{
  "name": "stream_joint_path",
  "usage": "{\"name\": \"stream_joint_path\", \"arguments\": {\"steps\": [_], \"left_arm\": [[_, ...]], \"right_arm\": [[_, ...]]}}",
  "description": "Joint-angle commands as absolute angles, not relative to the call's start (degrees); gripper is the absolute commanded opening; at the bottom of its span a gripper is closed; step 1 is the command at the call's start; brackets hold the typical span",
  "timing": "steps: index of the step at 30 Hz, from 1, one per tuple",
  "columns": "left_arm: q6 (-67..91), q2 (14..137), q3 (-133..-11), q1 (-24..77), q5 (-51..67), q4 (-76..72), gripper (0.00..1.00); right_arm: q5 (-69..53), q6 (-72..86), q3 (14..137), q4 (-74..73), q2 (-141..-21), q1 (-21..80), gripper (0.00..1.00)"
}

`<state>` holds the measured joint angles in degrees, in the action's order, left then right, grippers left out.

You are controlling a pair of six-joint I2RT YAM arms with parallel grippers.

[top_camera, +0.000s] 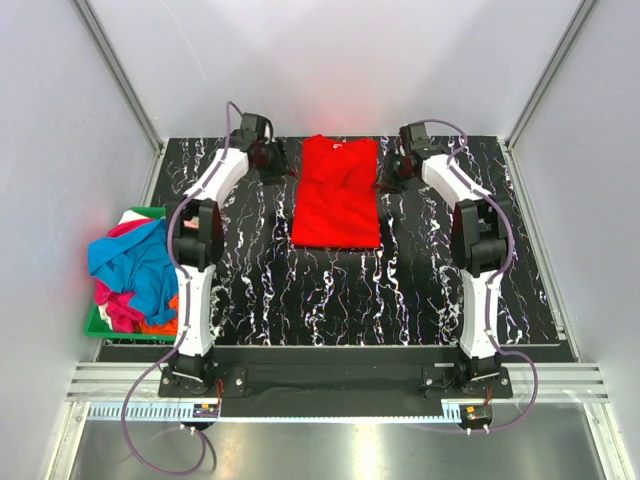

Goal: Fold and stack the t-shirts
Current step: Fold the tshirt

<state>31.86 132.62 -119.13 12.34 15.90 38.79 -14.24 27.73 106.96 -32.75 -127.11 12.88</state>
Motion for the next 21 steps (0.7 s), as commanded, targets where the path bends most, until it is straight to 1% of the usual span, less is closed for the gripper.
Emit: {"name": "stream_joint_path", "arguments": {"steps": [1,6,10,15,21], "left_arm": [[30.32,122.20,-114.46,11.60,15.47,37.88,0.54],[30.94,116.11,-98.66,14.06,14.59,37.35,0.54],[30.94,111.46,-88.70,15.29,14.15,35.07,0.53],[29.18,110.22,-82.98,16.87,13.89,34.37,0.53],[28.39,111.53,-80.69,18.19,15.38,33.31,0.53]], "right_arm": [[-15.55,26.98,102.77,-33.13,-120.34,12.57,0.38],[-18.45,26.72,92.23,-32.87,-114.19,12.83,0.36],[-20.38,26.19,84.75,-32.08,-110.31,12.83,0.38],[-22.23,25.05,79.64,-31.20,-108.81,13.01,0.41],[-26.89,24.26,76.38,-27.78,-111.52,13.10,0.42]]}}
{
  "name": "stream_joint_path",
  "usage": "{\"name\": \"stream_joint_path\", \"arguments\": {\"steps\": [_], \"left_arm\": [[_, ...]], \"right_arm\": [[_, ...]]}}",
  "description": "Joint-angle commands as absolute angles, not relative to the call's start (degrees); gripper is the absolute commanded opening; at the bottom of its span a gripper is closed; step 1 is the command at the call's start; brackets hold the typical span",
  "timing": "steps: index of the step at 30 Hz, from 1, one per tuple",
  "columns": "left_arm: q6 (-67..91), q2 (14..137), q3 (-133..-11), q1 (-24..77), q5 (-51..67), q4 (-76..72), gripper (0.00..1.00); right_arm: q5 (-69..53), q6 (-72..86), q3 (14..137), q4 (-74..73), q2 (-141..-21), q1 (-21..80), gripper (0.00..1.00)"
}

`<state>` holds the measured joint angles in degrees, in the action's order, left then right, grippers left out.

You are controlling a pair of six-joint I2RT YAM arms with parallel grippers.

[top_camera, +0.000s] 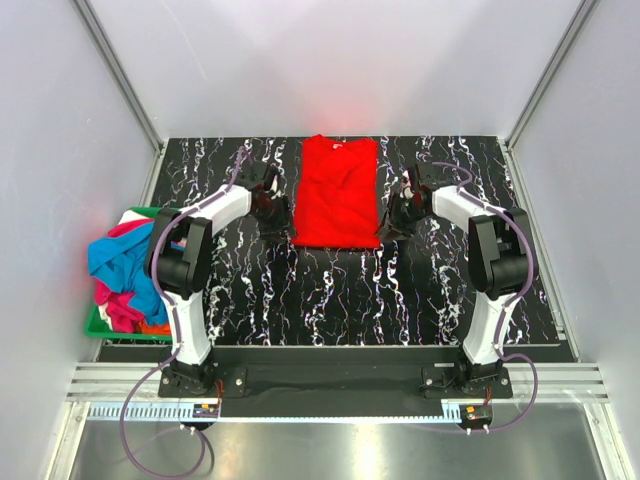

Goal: Fold and stack the t-shirts
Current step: Fold the tshirt

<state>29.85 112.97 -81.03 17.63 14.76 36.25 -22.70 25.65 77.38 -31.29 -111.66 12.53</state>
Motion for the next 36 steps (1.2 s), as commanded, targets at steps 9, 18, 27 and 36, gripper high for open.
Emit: {"name": "stream_joint_path", "arguments": {"steps": [9,18,27,36], "left_arm": [[28.48,115.05,-80.86,18.90,16.52,32.70,0.33],[29.35,114.61,-79.72,18.98,16.53,32.61,0.00],[31.02,107.85,-72.34,20.21,9.06,33.49,0.00],[34.10,99.68,-60.74,26.10,6.50,33.49,0.00]], "right_arm": [[-29.71,23.73,73.66,-24.35,-114.43,13.36,0.41],[-30.77,24.52,71.81,-21.62,-114.79,13.27,0.01],[-25.40,26.46,61.19,-19.51,-104.25,13.36,0.00],[-21.27,30.40,48.98,-19.77,-92.74,15.02,0.00]]}}
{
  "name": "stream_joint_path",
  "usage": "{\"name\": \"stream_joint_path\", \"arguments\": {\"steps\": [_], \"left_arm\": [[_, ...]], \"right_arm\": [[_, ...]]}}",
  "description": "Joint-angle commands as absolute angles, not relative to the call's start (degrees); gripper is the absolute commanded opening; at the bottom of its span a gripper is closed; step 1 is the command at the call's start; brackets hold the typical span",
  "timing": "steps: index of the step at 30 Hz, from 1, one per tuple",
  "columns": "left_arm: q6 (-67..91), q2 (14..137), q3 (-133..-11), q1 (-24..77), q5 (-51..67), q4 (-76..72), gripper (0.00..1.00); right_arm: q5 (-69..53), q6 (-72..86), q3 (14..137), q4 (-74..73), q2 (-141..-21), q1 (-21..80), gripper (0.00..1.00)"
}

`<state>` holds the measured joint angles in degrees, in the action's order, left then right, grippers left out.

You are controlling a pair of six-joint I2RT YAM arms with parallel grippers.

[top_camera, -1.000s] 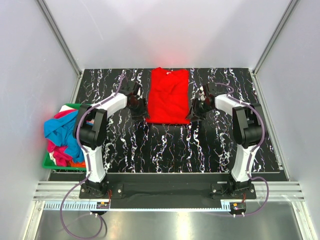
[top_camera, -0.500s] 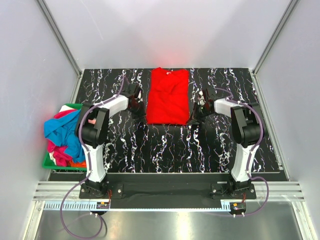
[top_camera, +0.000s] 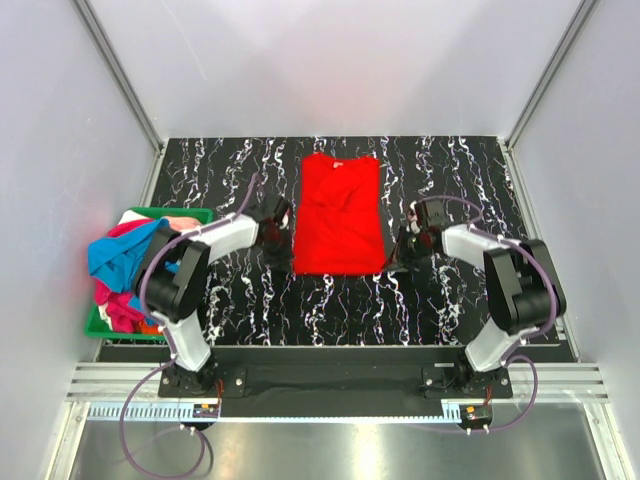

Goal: Fold and stack the t-shirts
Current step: Fold the tshirt

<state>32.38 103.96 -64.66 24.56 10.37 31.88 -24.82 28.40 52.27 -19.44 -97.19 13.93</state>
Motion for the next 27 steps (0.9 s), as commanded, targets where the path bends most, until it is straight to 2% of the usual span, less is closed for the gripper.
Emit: {"name": "stream_joint_path", "arguments": {"steps": [1,2,4,5,6,7,9,10,15,19,21,27], "left_arm": [[34.45,98.89,-59.78,27.32,6.42,33.31,0.00],[34.98,97.40,-58.11,27.94,6.07,33.40,0.02],[35.59,96.07,-56.96,29.00,5.97,33.31,0.12],[35.86,95.46,-56.69,29.18,6.41,33.31,0.14],[35.86,94.58,-56.86,29.18,7.29,33.31,0.22],[35.42,94.31,-57.74,29.09,7.47,33.75,0.29],[34.90,94.13,-59.58,29.09,5.81,35.59,0.32],[34.11,94.13,-61.85,29.09,5.02,37.51,0.32],[33.14,93.87,-68.46,27.25,2.90,40.25,0.38],[32.09,97.63,-75.66,27.07,5.26,39.73,0.40],[31.21,100.36,-77.95,26.81,7.64,39.46,0.40],[28.30,112.92,-89.88,23.57,7.64,38.94,0.39]], "right_arm": [[-20.75,31.19,47.91,-19.69,-91.85,16.33,0.00],[-19.96,31.64,46.25,-19.60,-90.71,16.78,0.00],[-19.60,32.60,45.01,-18.90,-89.92,17.58,0.01],[-19.69,32.87,44.56,-18.64,-89.65,17.67,0.05],[-19.60,32.96,44.21,-18.46,-89.30,17.67,0.09],[-19.43,33.22,44.30,-18.54,-89.21,17.75,0.18],[-19.42,33.48,44.91,-19.33,-88.16,17.75,0.28],[-18.90,33.75,45.26,-20.38,-87.63,17.67,0.30],[-15.03,33.93,50.62,-27.23,-84.38,17.67,0.32],[-16.60,32.70,56.50,-27.69,-86.39,17.67,0.25],[-16.87,31.39,60.81,-27.34,-90.07,17.75,0.22],[-18.19,26.29,73.55,-25.49,-103.43,17.75,0.22]]}}
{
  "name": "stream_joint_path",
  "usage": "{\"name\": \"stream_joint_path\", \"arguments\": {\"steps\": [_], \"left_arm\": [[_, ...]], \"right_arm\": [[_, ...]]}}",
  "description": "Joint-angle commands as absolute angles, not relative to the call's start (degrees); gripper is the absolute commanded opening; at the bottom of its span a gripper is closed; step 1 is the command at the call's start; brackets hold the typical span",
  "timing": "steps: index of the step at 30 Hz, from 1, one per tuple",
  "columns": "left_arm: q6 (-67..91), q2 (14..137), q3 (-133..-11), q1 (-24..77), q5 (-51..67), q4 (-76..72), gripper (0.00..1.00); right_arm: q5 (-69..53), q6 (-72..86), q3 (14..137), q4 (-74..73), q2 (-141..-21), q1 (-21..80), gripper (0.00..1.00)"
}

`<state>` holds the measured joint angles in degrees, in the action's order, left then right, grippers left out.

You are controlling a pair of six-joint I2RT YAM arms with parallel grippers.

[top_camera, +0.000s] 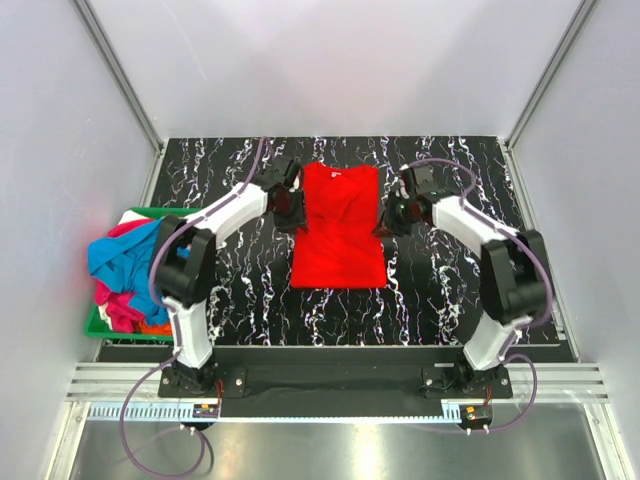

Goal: Fold and stack the t-shirts
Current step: Fold the tshirt

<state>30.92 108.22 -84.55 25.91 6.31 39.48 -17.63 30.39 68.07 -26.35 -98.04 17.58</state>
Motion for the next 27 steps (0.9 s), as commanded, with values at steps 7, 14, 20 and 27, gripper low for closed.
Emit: {"name": "stream_joint_path", "arguments": {"steps": [7,14,20,27], "left_arm": [[26.99,122.59,-99.49,20.92,9.41,38.85,0.40],[26.28,128.85,-102.22,20.30,10.37,38.67,0.40],[25.40,128.68,-103.27,19.95,10.80,39.20,0.40],[25.22,114.03,-102.40,19.42,7.04,44.64,0.54]], "right_arm": [[-14.33,24.52,83.84,-25.31,-118.02,15.48,0.20],[-11.16,25.31,83.85,-22.59,-120.50,14.06,0.20],[-10.89,27.68,83.06,-21.97,-118.13,13.97,0.22],[-13.71,31.99,80.61,-27.32,-104.88,13.97,0.40]]}}
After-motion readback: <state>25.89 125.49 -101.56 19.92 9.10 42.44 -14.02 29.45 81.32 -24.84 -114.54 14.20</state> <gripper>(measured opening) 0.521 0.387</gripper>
